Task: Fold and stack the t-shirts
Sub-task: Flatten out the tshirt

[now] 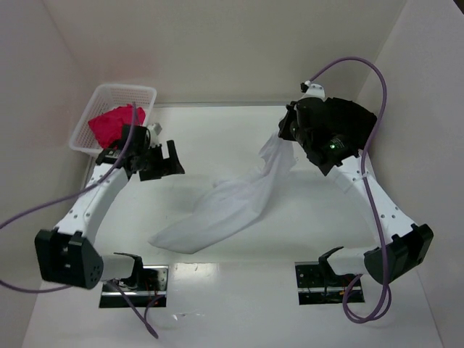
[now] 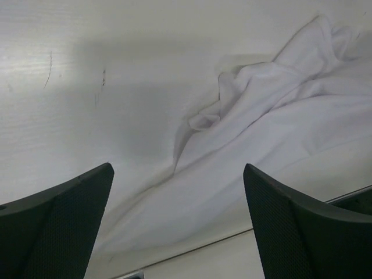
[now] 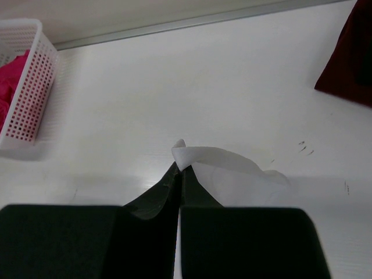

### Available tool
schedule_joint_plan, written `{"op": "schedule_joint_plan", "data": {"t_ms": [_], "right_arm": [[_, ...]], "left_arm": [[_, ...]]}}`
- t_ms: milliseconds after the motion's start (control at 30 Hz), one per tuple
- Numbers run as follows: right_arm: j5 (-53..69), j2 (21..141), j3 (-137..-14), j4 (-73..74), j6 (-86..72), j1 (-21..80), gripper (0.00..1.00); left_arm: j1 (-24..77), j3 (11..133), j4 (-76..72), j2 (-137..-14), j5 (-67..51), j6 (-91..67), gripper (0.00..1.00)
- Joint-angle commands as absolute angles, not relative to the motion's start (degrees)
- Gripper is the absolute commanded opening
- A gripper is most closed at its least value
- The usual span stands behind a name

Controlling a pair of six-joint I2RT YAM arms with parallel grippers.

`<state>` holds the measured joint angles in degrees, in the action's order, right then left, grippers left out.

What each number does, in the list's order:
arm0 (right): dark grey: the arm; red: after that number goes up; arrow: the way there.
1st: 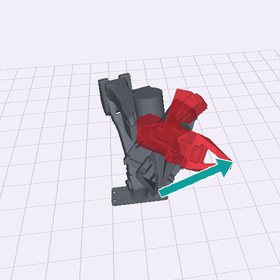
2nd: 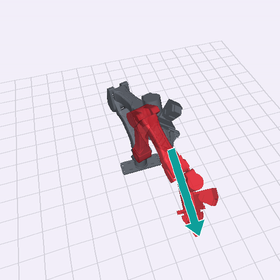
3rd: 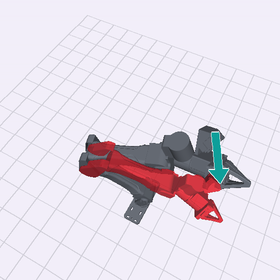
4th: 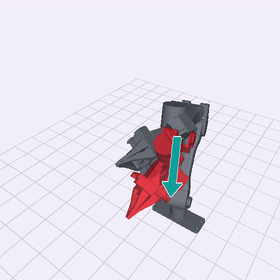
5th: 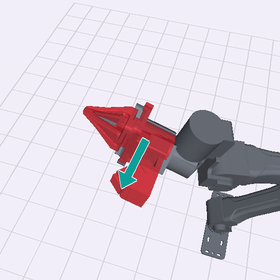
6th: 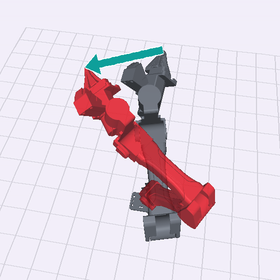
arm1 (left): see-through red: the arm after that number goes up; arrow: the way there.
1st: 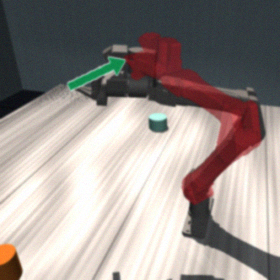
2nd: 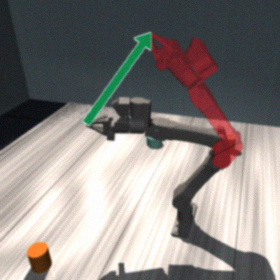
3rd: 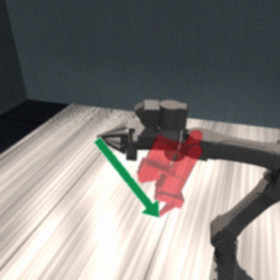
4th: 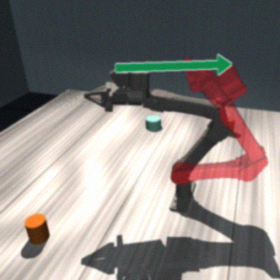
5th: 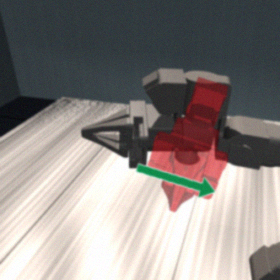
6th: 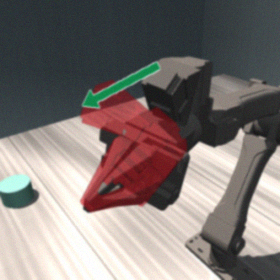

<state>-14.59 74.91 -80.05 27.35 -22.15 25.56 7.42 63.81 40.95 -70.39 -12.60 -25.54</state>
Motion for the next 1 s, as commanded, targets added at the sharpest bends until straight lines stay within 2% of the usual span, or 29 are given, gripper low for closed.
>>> {"op": "schedule_joint_plan", "data": {"t_ms": [0, 167, 333, 700, 967], "right_arm": [[-14.85, 74.54, -76.83, 23.64, -25.48, 25.66, 0.00], [-15.90, 73.13, -74.80, 23.64, -27.94, 25.66, 0.00], [-17.48, 71.99, -73.56, 24.69, -30.05, 25.14, 0.00], [-22.15, 63.81, -67.76, 31.37, -36.12, 24.53, 0.00], [-21.10, 59.07, -61.18, 33.66, -41.39, 24.52, 0.00]], "left_arm": [[9.57, 68.64, 32.79, -79.70, -17.05, -18.63, 1.00], [16.42, 75.30, 31.55, -93.75, -18.98, -13.46, 1.00], [19.95, 78.04, 30.15, -100.44, -20.29, -12.93, 0.99], [23.02, 80.50, 28.48, -107.58, -24.60, -11.25, 0.95], [26.37, 84.02, 29.00, -111.53, -25.14, -10.63, 0.88]]}}
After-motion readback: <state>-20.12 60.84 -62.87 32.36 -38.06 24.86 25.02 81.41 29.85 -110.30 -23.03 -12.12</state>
